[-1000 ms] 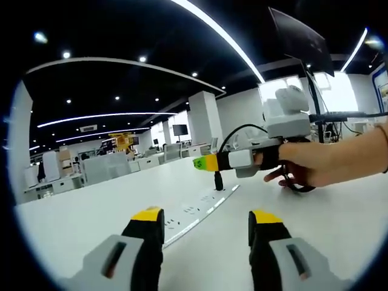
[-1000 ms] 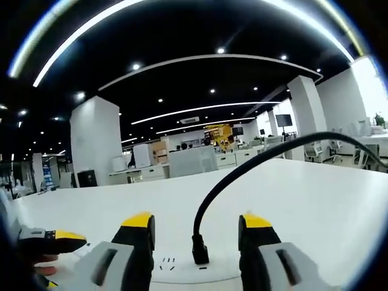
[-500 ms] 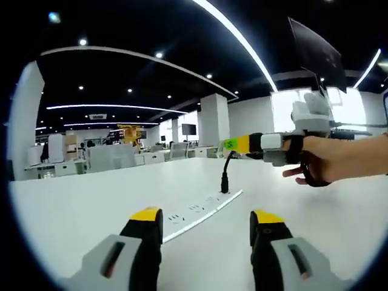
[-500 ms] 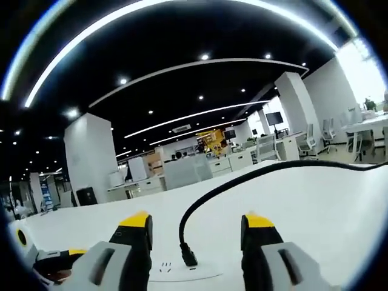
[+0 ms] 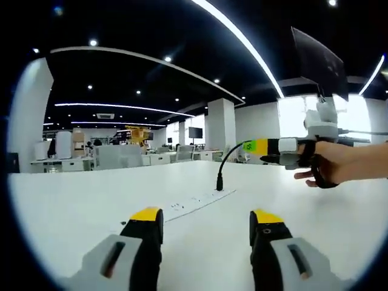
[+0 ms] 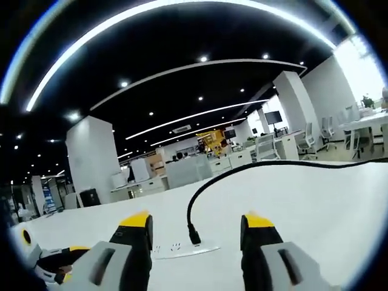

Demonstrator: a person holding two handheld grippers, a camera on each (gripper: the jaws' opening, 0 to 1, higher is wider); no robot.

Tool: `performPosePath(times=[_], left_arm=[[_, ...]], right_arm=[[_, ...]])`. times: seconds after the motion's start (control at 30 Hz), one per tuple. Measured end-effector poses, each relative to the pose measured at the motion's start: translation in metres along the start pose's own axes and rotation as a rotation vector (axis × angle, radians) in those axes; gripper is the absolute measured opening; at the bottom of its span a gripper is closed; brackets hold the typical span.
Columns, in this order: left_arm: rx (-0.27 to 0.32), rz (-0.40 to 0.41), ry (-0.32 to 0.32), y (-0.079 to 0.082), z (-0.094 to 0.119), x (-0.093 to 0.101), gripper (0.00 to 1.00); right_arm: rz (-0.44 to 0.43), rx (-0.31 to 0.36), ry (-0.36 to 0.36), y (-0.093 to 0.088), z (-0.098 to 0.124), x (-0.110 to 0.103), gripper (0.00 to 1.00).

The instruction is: Find the data cable on the table. Grasp the USB connector end of the cable and insert it into the USB port on the table

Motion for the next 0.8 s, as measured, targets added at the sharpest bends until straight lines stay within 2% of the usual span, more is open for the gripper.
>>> performPosePath(times=[0.13, 0.23, 0.4, 0.6, 0.8], left_arm=[[0.003, -0.002, 0.021, 0.006, 0.025, 0.004, 0.58], [-0.027, -0.054, 0.043, 0.009, 0.042, 0.004, 0.58], [-0.024, -0.097, 0.054, 0.02, 0.073, 0.011, 0.58], [0.0, -0.102, 0.092, 0.041, 0.112, 0.017, 0.58], [0.042, -0.121, 0.146, 0.067, 0.153, 0.019, 0.58]], right_arm=[[-0.009, 0.016, 0.008, 0.004, 0.03, -0.003, 0.58], [0.008, 0.049, 0.005, 0.01, 0.05, -0.005, 0.57], [0.01, 0.077, 0.008, 0.013, 0.078, -0.01, 0.57], [0.033, 0.084, 0.028, 0.011, 0.108, -0.025, 0.57], [0.044, 0.085, 0.073, 0.013, 0.135, -0.052, 0.57]])
Point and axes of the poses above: the point that each gripper's makers call its tool centre point, and the gripper's own axes: z roughly backward along the fingers, x roughly to its right, y roughly out of its top, the point moved 8 cm from there along z, roughly backward along the fingers, and after that the axes turned 7 degrees about x, right-handed, at the moved point
